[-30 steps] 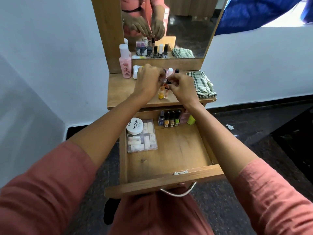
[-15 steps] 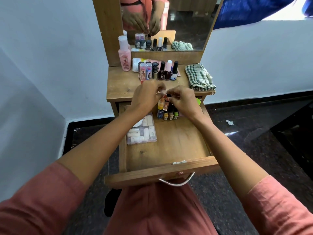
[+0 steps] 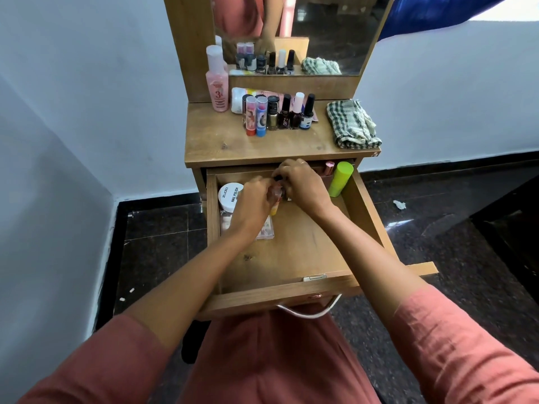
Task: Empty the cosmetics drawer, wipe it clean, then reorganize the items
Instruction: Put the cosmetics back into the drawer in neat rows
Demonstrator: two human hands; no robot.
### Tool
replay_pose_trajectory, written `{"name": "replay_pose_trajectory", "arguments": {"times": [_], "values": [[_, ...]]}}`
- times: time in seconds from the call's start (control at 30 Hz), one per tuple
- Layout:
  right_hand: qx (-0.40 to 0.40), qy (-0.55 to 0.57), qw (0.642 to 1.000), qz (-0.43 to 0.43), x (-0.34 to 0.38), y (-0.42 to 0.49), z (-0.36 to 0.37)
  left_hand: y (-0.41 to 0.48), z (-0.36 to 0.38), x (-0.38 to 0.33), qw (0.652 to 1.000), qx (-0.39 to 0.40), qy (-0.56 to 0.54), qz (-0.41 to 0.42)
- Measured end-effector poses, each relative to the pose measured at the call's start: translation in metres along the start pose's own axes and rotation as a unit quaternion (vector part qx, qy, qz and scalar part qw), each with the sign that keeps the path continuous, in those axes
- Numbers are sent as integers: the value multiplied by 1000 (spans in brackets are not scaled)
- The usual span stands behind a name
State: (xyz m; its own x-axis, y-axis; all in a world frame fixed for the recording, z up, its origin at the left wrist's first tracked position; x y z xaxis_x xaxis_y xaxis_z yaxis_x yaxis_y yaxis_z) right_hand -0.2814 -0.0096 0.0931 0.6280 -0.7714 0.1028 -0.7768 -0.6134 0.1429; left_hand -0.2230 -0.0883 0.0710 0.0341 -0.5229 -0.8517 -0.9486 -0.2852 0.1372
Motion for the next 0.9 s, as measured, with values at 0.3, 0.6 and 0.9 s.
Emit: {"name": "replay_pose_trajectory", "arguments": {"times": [0.3, 0.6, 0.9], "values": [[5, -134, 989, -58, 3, 14, 13, 4, 1, 4, 999, -7, -48, 6], [18, -212, 971, -106, 8, 14, 29, 6, 8, 8, 1000, 7, -22, -4], [29, -248, 964, -90, 9, 15, 34, 7, 11, 11, 1000, -4, 21, -3]]}}
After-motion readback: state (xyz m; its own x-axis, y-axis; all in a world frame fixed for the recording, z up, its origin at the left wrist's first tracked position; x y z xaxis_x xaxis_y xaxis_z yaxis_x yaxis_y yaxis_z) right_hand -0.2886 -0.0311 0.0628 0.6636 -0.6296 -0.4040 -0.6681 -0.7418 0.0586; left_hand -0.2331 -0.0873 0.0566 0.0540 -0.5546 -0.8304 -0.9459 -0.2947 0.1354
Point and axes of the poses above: each hand's wrist, its own y-axis towards the middle knuckle, its own z-axis out of the palm, x = y × z, the point moved 6 cm from there along y, towards the middle knuckle, and after that the axes turned 13 degrees about -y, right-handed, at the moved point
